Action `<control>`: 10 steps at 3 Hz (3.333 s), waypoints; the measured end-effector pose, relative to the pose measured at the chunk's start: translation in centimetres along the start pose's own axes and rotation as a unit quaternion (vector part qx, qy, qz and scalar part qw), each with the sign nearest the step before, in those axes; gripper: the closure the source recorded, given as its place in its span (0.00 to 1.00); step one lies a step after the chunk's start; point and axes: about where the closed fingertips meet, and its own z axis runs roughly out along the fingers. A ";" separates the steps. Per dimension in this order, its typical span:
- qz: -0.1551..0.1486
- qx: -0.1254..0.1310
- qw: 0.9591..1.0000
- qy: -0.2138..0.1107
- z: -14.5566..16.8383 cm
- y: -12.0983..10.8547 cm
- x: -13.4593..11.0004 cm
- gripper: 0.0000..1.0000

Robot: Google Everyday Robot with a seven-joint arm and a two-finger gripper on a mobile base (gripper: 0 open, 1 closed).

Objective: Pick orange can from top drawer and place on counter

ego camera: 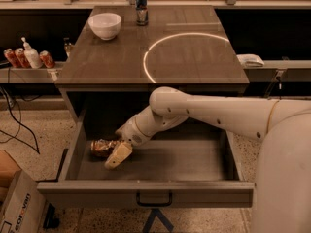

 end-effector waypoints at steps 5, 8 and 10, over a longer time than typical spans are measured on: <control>-0.062 0.009 0.995 -0.082 -12.2 4.4 -4.3 1.00; -0.171 0.066 0.981 -0.061 -29.4 2.7 -12.2 1.00; -0.118 0.163 0.979 -0.009 -33.0 -4.9 -14.0 1.00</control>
Offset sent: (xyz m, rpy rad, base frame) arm -0.0191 -0.0283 0.0111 -0.0291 -0.0311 -0.0430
